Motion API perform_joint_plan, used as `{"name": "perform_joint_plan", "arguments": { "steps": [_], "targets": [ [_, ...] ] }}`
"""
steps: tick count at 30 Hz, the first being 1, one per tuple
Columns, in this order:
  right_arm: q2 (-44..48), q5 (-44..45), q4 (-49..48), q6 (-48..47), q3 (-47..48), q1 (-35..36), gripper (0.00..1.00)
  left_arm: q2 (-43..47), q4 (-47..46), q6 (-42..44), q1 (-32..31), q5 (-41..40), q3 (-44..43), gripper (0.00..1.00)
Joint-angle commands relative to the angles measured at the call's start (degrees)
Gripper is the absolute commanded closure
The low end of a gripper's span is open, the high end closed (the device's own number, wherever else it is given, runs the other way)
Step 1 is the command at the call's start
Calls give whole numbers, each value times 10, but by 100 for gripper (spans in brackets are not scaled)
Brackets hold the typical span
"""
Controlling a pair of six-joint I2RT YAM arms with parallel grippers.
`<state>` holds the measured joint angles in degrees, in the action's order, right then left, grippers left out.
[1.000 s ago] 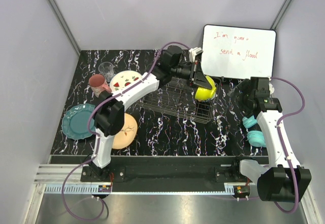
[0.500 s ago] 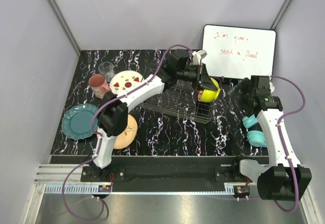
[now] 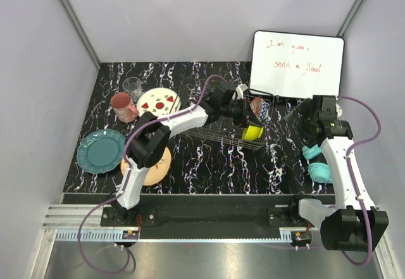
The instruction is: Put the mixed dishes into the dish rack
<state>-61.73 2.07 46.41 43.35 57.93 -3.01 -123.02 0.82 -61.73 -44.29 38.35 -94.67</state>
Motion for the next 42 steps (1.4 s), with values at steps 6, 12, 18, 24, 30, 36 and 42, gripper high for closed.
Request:
{"name": "perform_joint_plan", "arguments": {
  "steps": [6, 12, 18, 24, 30, 36, 42],
  "targets": [
    [-2, 5, -1, -6, 17, -1, 0, 13, -104, -43, -6, -42, 21, 77],
    [-2, 5, 0, -9, 21, -1, 0, 28, -102, -33, -8, -45, 26, 27],
    [-1, 8, -1, -13, 25, -1, 0, 41, -97, -17, -10, -42, 22, 25],
    [0, 14, -13, -12, 20, -2, 0, 90, -34, 54, 13, 5, -13, 25],
    [-8, 15, -18, -15, 24, -2, 0, 143, 30, 123, 81, 82, 12, 26],
    [-1, 15, -18, -13, 22, -2, 0, 190, 256, 380, 196, 99, -40, 27],
    [1, 14, -19, -7, 9, -2, 0, 167, 342, 575, 289, -71, -79, 28]
  ]
}}
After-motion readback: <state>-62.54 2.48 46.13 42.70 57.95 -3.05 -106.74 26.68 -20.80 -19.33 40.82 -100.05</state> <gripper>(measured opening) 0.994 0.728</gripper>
